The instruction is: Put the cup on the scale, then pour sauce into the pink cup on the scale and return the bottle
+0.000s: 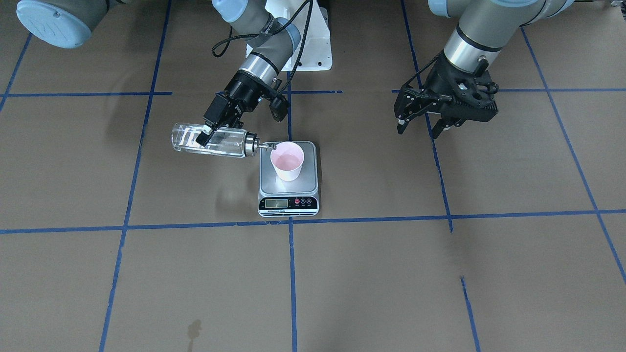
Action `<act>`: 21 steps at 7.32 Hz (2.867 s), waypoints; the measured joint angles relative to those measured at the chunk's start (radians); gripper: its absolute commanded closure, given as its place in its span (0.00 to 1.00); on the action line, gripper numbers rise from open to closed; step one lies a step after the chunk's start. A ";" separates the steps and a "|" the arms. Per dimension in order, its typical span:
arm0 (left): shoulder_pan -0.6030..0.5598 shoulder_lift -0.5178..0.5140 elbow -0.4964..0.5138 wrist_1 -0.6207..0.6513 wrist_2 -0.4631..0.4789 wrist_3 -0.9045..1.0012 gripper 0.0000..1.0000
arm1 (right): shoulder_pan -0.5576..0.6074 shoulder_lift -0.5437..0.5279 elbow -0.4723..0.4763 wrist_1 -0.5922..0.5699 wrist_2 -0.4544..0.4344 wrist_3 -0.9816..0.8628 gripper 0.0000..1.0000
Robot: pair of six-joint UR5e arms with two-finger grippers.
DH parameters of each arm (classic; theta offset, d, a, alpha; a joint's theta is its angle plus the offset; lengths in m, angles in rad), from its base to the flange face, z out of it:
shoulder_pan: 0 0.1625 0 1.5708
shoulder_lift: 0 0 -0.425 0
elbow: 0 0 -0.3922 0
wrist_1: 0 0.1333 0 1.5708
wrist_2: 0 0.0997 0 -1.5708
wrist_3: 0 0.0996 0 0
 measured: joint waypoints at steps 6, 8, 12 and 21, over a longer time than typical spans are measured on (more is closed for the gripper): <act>0.001 0.001 -0.003 0.001 -0.023 -0.001 0.01 | 0.000 0.033 -0.031 -0.074 -0.008 -0.009 1.00; 0.001 0.001 -0.004 0.001 -0.026 -0.001 0.01 | -0.001 0.042 -0.031 -0.101 -0.008 -0.010 1.00; 0.002 0.001 -0.003 0.001 -0.037 -0.001 0.01 | -0.001 0.053 -0.034 -0.161 -0.008 -0.010 1.00; 0.003 -0.002 -0.003 0.001 -0.038 -0.002 0.01 | 0.007 0.063 -0.001 -0.151 -0.002 0.002 1.00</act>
